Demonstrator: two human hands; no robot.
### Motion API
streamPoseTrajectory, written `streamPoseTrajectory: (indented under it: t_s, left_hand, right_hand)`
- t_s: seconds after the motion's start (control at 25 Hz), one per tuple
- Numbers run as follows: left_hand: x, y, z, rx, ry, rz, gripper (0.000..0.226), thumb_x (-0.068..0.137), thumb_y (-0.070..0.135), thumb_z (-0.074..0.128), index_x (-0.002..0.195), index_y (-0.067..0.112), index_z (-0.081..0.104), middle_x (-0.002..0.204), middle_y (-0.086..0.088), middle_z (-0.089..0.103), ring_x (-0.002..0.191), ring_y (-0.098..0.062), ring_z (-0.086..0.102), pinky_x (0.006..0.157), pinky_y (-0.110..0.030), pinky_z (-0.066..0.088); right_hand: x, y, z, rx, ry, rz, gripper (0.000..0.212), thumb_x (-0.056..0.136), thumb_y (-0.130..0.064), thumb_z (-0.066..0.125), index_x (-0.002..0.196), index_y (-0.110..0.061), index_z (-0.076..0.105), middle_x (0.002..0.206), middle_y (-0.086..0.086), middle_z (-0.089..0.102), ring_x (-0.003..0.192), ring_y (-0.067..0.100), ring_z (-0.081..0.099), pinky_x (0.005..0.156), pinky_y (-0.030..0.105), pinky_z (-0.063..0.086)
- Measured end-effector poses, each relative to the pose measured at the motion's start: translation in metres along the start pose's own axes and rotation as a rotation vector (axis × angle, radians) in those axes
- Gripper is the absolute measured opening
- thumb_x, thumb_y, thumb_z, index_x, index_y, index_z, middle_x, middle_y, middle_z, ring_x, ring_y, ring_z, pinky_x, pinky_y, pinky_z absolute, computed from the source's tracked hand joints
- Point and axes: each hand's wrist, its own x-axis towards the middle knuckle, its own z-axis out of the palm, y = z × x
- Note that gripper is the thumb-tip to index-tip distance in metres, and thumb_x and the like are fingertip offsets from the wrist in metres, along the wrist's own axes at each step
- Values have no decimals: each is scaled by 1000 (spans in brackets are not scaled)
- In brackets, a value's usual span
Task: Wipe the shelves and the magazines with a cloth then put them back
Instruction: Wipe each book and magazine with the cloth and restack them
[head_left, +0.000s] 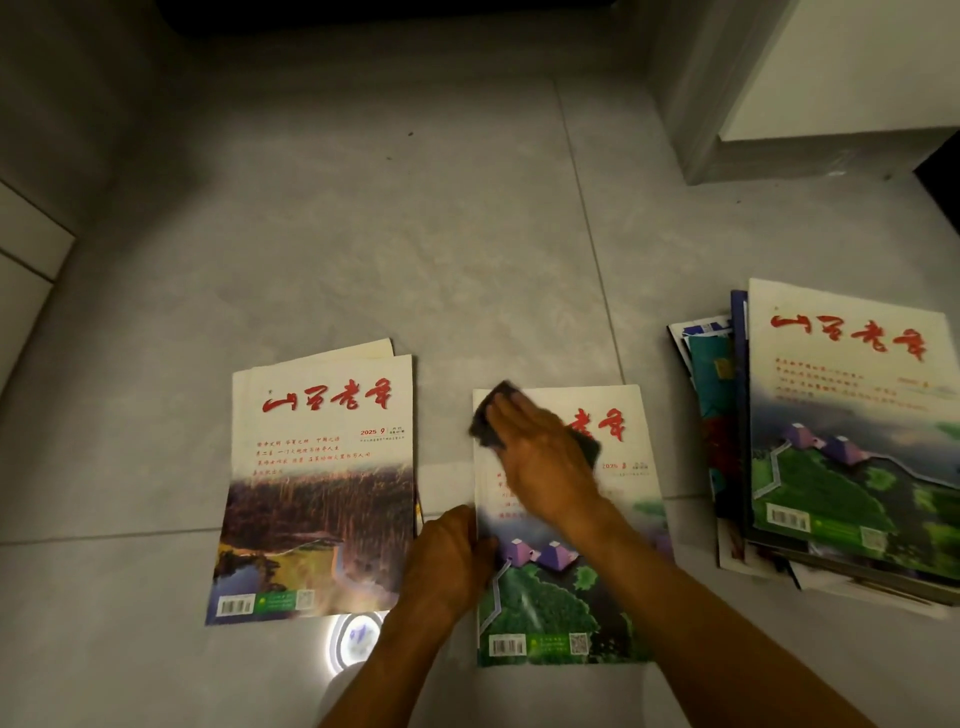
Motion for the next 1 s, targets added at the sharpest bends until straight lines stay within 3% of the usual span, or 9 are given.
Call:
streamPoseTrajectory:
  t_s: [0.08,0.16,0.24,0.36,0.44,0.6,0.76,0.92,1.0]
  left_hand:
    - [-1,1,0,-8,4,-4,15,93,30,57,107,25,61,102,3,68,89,-15,66,83,-34,57]
    - [-1,1,1,-3,17,-15,18,93,31,57,110,26,61,104,6,67,92,-15,66,84,-33,57]
    - [-1,-1,2,-7,10,8,14,93,28,58,105,26,62,99,6,68,89,-14,66,83,-34,57]
    - [-4,6,1,51,-24,40,20,95,15,54,113,13,60,107,-12,68,97,-24,64,88,-34,51]
    - [-2,5,-1,75,36,25,16,92,22,58,107,17,60,101,-5,68,92,-20,64,83,-32,53]
    - [-3,2,0,5,38,-15,4,93,29,58,94,26,58,89,5,65,80,-11,63,70,-21,52]
    - [-3,6,-3,39,55,6,18,92,28,60,77,29,50,78,8,61,67,-5,58,56,-13,43]
    - [-1,7,-4,53,58,-8,24,91,28,62,72,29,48,75,9,59,67,-7,58,53,-12,41]
    - [-1,8,-4,58,39,-15,23,91,26,63,71,29,50,72,11,58,66,-5,58,53,-11,40]
  right_hand:
    - [11,-8,-3,18,-47,-153,60,95,-19,56,149,-16,30,157,3,26,146,20,18,117,30,9]
    - [27,7,-14,86,-16,-118,57,97,-21,53,149,-18,30,157,1,24,146,18,18,115,25,5]
    - [11,2,-13,30,-2,-98,61,92,-18,60,147,-16,35,155,3,29,145,21,21,116,30,10]
    - [-44,-32,9,88,-101,-208,72,75,-12,74,142,-16,45,150,4,39,142,24,29,117,42,21]
    - [-29,-22,11,118,-67,-261,70,79,-9,71,143,-16,43,151,3,38,143,22,27,118,41,21]
    - [9,-7,0,154,79,95,60,89,-12,63,144,-12,40,151,6,37,143,24,28,117,39,24]
    - [-43,38,-3,125,17,-155,60,82,-14,71,138,-12,49,144,8,47,134,27,43,110,42,35]
    - [-27,89,-19,227,189,374,48,97,-21,53,143,-12,42,150,9,38,141,27,31,117,39,22]
    - [-38,43,-8,137,161,205,52,91,-17,60,141,-13,44,148,9,42,140,26,33,116,37,18]
